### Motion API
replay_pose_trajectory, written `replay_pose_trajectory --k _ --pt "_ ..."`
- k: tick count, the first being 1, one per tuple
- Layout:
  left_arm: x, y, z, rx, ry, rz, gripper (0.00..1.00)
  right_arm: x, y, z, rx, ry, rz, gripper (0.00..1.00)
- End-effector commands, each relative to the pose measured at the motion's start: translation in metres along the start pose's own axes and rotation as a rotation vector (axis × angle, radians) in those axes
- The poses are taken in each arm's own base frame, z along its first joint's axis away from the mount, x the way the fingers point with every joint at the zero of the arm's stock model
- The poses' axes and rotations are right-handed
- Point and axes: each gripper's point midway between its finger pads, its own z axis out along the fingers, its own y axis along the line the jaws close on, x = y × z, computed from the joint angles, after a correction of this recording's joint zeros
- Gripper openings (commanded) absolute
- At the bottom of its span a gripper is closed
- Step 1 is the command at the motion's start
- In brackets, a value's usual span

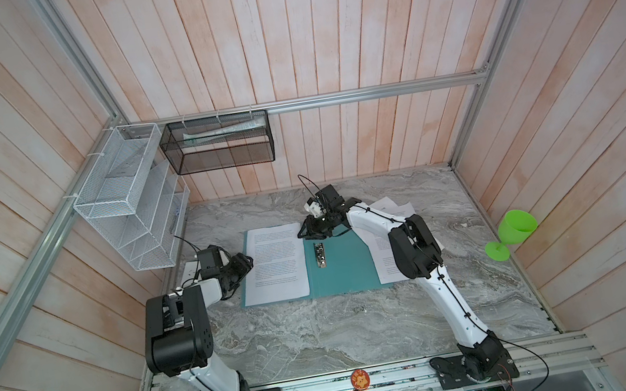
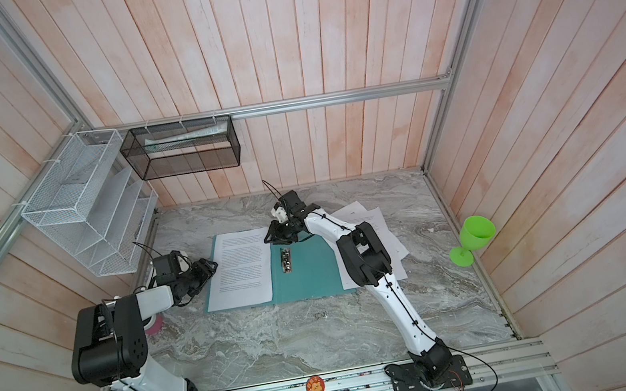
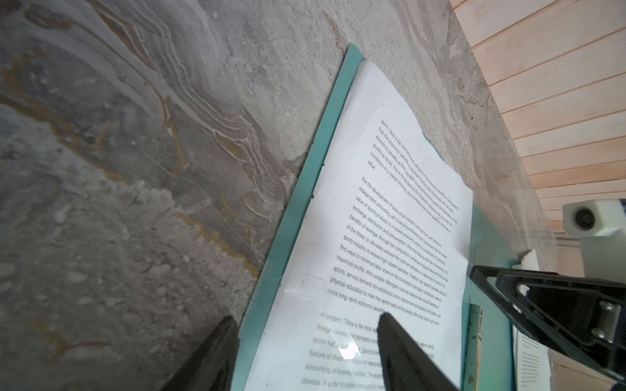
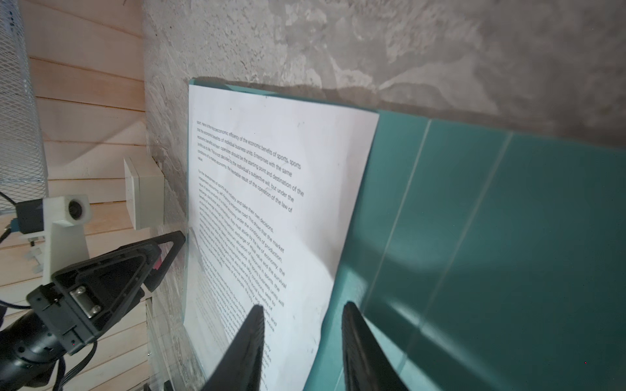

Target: Put the files into the folder

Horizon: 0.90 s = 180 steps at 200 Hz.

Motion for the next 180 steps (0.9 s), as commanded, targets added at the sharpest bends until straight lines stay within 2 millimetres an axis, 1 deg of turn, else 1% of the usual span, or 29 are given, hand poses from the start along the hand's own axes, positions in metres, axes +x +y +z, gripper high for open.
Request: replay_pose_trajectory --k 1,20,38,60,73,108,155,180 --pt "0.04 0.031 0.008 -0.092 0.131 -0.068 0.67 0.025 -0.007 0.011 0.007 0.069 0.019 0.36" --pt "0.04 0.032 0.008 -0.093 0.133 -0.069 0.67 0.03 -0.006 0.009 0.002 0.072 0.025 0.36" --pt "0.041 0.032 0.008 -0.094 0.133 -0.071 0.66 0.033 -0.008 0.011 -0.003 0.085 0.033 0.35" --pt "0.041 0.032 0.008 -0.095 0.134 -0.071 0.66 0.037 -0.005 0.014 -0.015 0.095 0.038 0.33" --pt "0.04 0.032 0.008 -0.095 0.132 -0.072 0.66 0.04 0.0 0.014 -0.035 0.104 0.041 0.33" --pt "0.04 0.033 0.009 -0.099 0.132 -0.077 0.65 0.046 0.017 0.009 -0.057 0.106 0.032 0.32" --pt "0.04 0.033 0.009 -0.098 0.131 -0.079 0.64 0.072 0.042 0.002 -0.116 0.136 0.037 0.3" --pt "0.04 0.033 0.009 -0.099 0.13 -0.081 0.64 0.089 0.047 -0.005 -0.127 0.148 0.044 0.29"
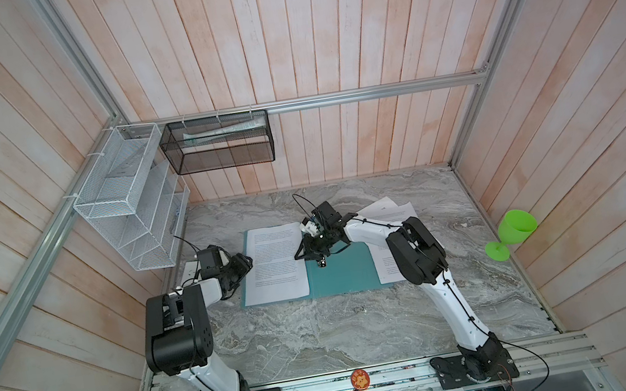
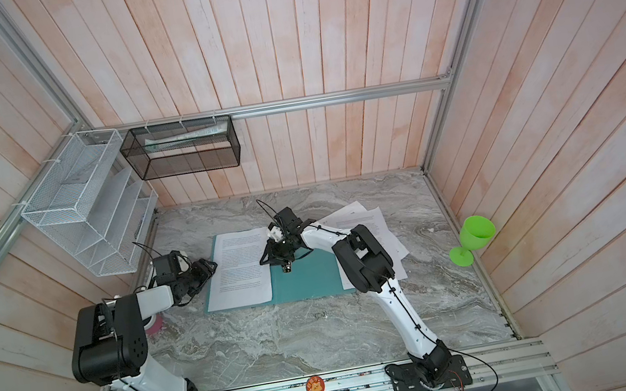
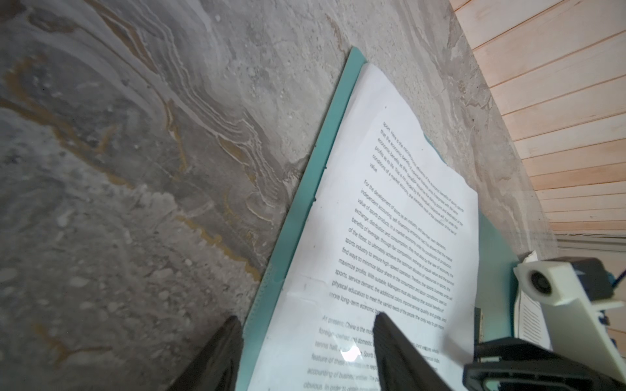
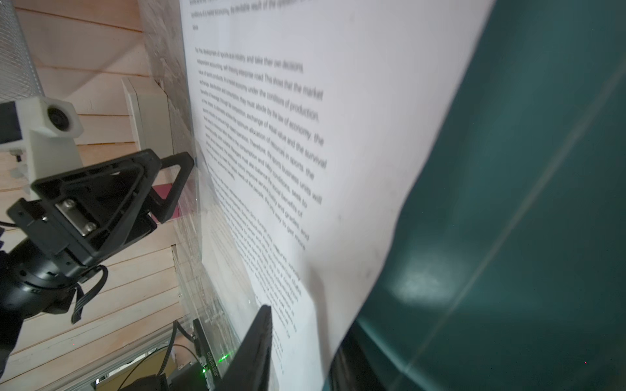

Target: Put the files into the folder

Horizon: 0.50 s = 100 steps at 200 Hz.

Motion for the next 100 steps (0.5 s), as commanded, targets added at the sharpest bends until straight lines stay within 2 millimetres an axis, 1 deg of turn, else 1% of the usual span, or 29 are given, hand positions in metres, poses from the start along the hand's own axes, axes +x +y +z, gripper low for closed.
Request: replay_pose_trajectory --k 1,23,36,54,63,73,100 --pt "0.04 0.032 0.007 -0.098 0.133 -0.079 0.64 0.011 0.026 -0.013 -0.05 -0.007 -0.021 0.29" --pt "0.04 0.032 0.007 -0.097 0.131 -0.081 0.64 0.026 0.024 -0.016 -0.055 0.008 -0.01 0.29" --pt "0.041 0.032 0.007 -0.097 0.133 -0.08 0.64 0.035 0.023 -0.017 -0.056 0.017 -0.002 0.27" --pt "0.041 0.032 0.007 -0.097 0.131 -0.08 0.64 0.045 0.021 -0.016 -0.062 0.033 0.004 0.21" --pt "0.041 0.032 0.007 -0.098 0.132 -0.081 0.64 0.048 0.019 -0.014 -0.062 0.038 0.008 0.14" --pt "0.041 0.032 0.007 -0.098 0.131 -0.081 0.64 0.051 0.019 -0.011 -0.066 0.046 0.011 0.08" --pt "0.041 0.032 0.007 -0.096 0.13 -0.08 0.64 0.056 0.015 -0.006 -0.067 0.055 0.024 0.06"
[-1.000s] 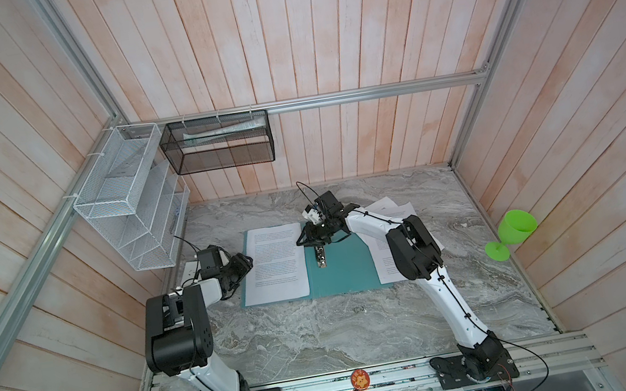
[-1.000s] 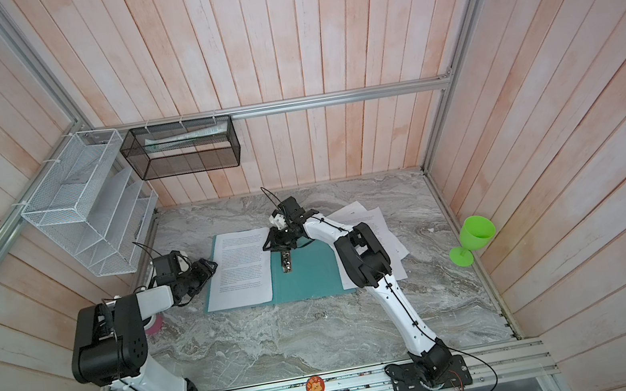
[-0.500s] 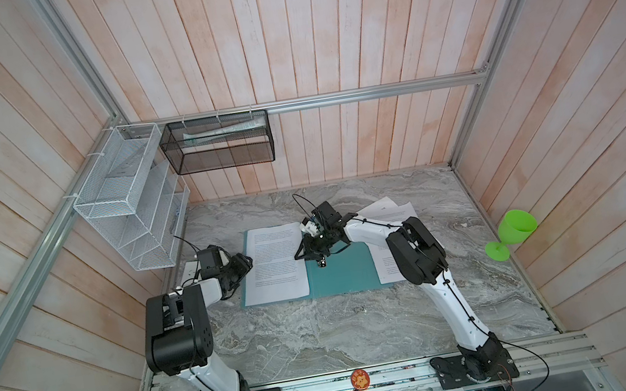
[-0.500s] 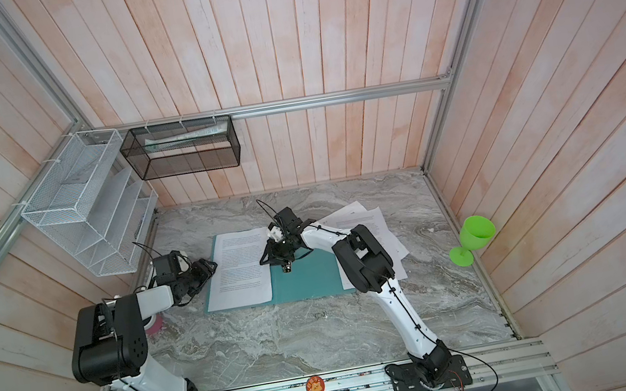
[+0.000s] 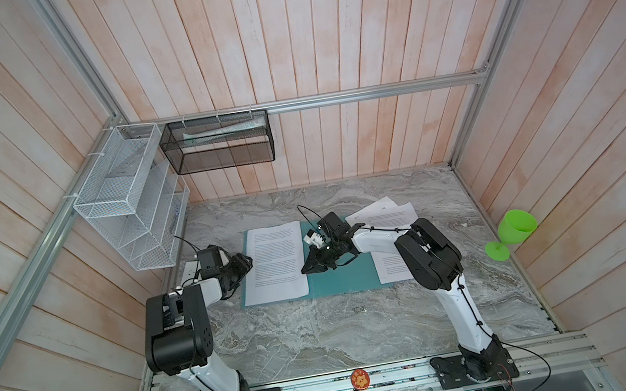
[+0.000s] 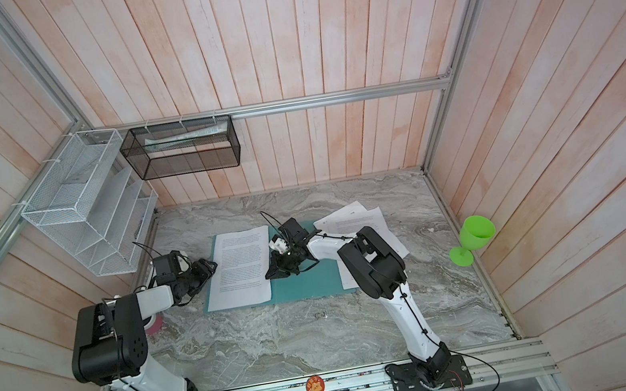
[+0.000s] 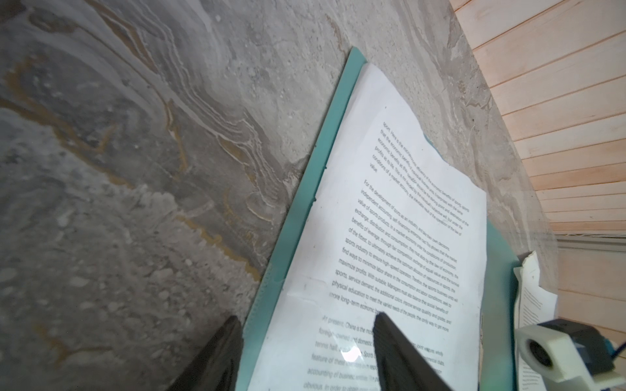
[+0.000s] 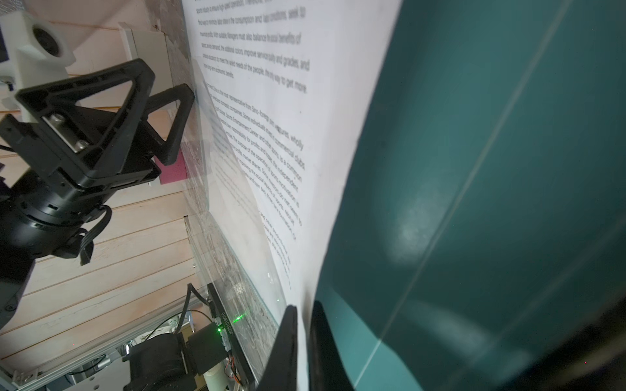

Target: Put the files into the folder

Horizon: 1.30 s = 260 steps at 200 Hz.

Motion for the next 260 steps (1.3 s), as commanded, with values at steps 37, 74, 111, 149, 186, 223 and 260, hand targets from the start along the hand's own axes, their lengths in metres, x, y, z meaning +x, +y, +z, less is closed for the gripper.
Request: replay_pose_trajectory --k 37,74,111,149,186,223,260 --pt "0.041 0.032 0.006 -0.095 0.129 -0.078 0.64 0.01 0.009 0.003 -0.029 0.003 -0.006 0.0" --pt "0.041 0.032 0.006 -0.097 0.128 -0.079 0.64 0.019 0.011 0.012 -0.027 0.024 -0.003 0.0" --pt "0.04 0.032 0.006 -0.096 0.126 -0.079 0.64 0.023 0.019 0.026 -0.035 0.051 -0.013 0.0" --pt "0.04 0.032 0.006 -0.094 0.126 -0.079 0.64 0.024 0.026 0.034 -0.057 0.068 -0.014 0.0" --pt "0.041 0.033 0.006 -0.098 0.127 -0.082 0.64 0.025 0.027 0.039 -0.065 0.075 -0.011 0.0" --pt "0.041 0.032 0.006 -0.096 0.126 -0.08 0.64 0.029 0.026 0.046 -0.071 0.097 -0.004 0.0" --pt "0.041 0.032 0.006 -0.096 0.126 -0.082 0.64 0.029 0.02 0.041 -0.04 0.076 0.017 0.0"
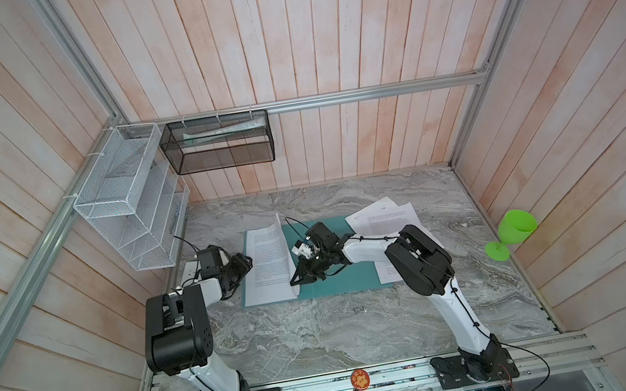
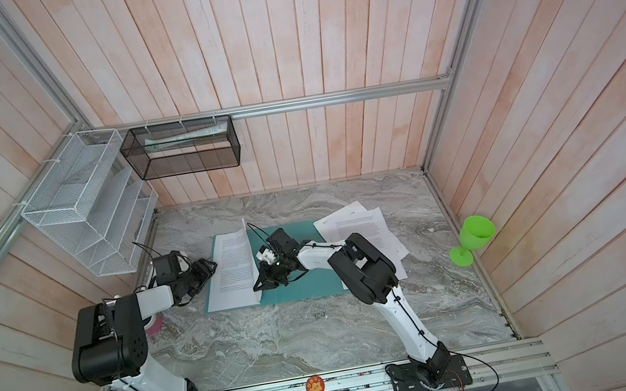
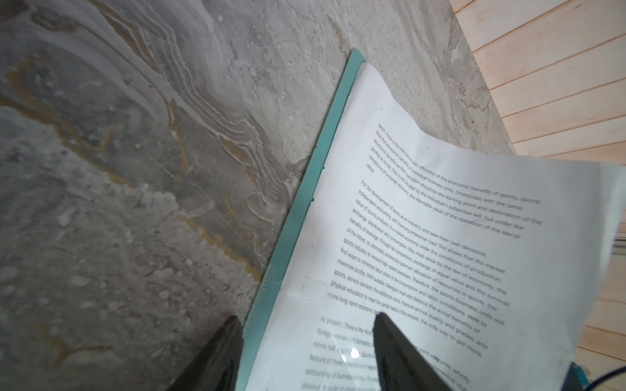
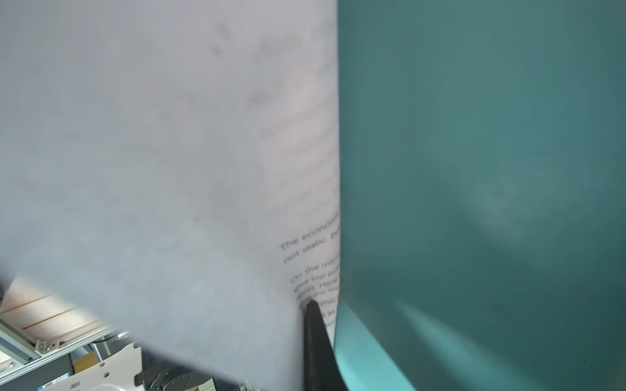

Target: Put the files into the folder

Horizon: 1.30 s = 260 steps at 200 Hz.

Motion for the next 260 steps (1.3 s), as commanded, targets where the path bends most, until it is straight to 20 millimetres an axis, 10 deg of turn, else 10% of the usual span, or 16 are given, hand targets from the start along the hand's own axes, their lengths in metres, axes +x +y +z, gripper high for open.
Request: replay_pose_trajectory --k 1,61,120,260 --pt "0.041 0.032 0.006 -0.096 0.127 -0.074 0.64 0.003 -0.006 0.004 0.023 0.0 0.021 0.0" --pt "0.04 0.032 0.006 -0.096 0.125 -0.076 0.64 0.009 -0.003 -0.044 0.193 -0.089 -0.063 0.37" --pt "0.04 0.032 0.006 -0.095 0.124 -0.074 0.64 0.012 -0.007 -0.084 0.344 -0.168 -0.137 0.33" --pt "0.041 0.033 0.006 -0.096 0.127 -0.074 0.64 -0.025 -0.041 -0.06 0.387 -0.195 -0.137 0.21"
